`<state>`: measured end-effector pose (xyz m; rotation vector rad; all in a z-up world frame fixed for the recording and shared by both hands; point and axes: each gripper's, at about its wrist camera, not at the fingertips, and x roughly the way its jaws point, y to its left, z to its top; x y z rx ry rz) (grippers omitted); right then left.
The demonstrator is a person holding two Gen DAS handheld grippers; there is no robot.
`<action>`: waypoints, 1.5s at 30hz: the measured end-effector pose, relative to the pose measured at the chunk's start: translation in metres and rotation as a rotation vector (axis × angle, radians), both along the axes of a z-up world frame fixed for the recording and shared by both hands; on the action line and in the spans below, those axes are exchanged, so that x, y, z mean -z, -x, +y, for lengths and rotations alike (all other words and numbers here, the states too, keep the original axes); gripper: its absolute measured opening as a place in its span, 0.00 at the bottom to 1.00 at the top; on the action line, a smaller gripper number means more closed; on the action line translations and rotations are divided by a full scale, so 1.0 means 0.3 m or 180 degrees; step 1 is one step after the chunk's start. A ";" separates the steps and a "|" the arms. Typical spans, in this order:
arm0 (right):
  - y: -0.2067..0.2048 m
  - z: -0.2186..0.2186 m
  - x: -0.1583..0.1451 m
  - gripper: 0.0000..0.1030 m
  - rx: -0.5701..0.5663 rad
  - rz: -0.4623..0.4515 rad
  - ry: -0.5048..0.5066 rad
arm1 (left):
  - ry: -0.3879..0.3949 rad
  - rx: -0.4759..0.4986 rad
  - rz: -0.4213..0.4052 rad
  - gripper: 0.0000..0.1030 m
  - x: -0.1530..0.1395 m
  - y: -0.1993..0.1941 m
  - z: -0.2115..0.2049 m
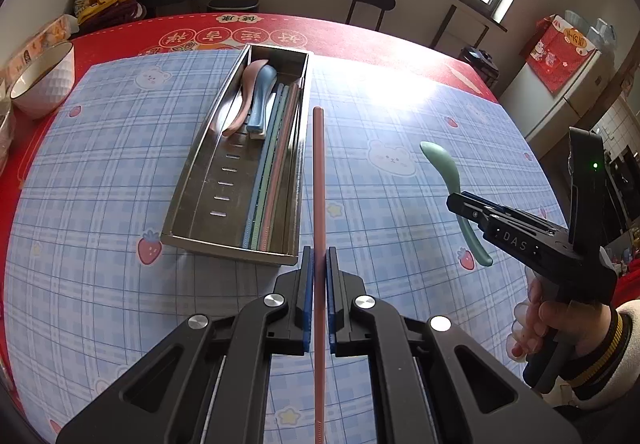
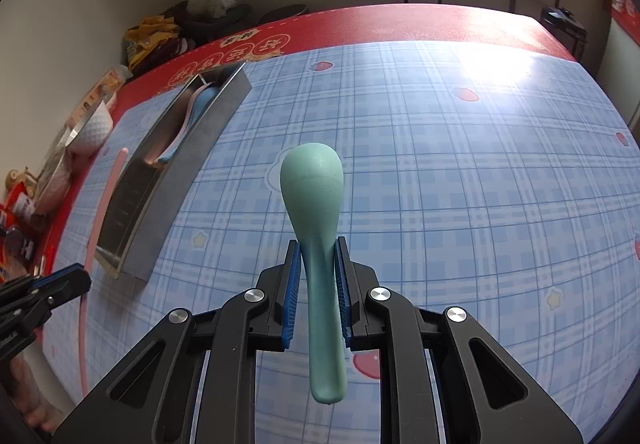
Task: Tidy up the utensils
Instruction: 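Carry the pink chopstick into the tray with the left gripper while the right lifts the green spoon, then open the left gripper to release the pink chopstick while the right carries the green spoon to the tray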
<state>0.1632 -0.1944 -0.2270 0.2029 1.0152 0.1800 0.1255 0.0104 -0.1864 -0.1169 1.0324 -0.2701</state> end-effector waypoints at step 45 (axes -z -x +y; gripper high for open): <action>0.108 -0.137 -0.006 0.17 0.0871 0.0118 -0.0031 | -0.0144 0.0358 0.0500 0.05 0.146 -0.554 0.010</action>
